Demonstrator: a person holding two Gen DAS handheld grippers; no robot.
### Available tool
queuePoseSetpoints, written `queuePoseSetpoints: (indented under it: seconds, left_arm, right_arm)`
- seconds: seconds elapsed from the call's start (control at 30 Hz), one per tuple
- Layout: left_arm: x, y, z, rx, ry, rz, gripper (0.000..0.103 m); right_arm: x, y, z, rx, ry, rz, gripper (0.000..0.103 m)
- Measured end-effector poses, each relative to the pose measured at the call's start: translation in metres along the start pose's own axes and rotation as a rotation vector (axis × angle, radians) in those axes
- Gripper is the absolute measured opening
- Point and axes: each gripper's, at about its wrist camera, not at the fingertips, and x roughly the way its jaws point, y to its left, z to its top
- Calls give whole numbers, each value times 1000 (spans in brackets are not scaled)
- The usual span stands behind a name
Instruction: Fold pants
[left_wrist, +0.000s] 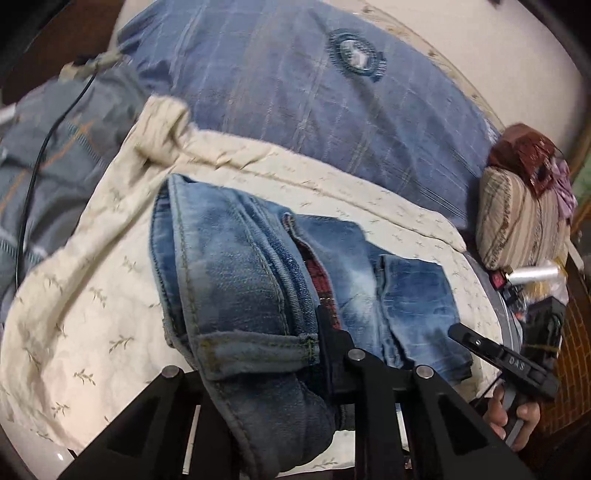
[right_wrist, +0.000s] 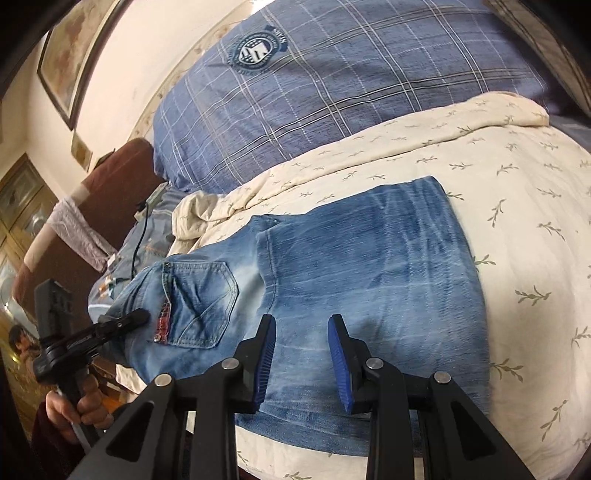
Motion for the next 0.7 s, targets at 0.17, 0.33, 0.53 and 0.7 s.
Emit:
queuePoseSetpoints:
  seconds: [0.17, 0.33, 0.53, 0.7]
  left_arm:
    - [-7, -22, 0, 62, -19, -23, 19]
    - [-10, -40, -7, 143, -45, -8, 19]
    - [-12, -63, -15, 256, -77, 4, 19]
    - [-10, -83, -24, 356, -97, 17, 19]
  right_arm:
    - [7, 5, 23, 21, 85, 166, 33]
    - [29, 64, 81, -38, 233, 313, 70]
    - [47, 174, 128, -273, 334, 320, 72]
    - [68, 239, 121, -503, 411, 211, 72]
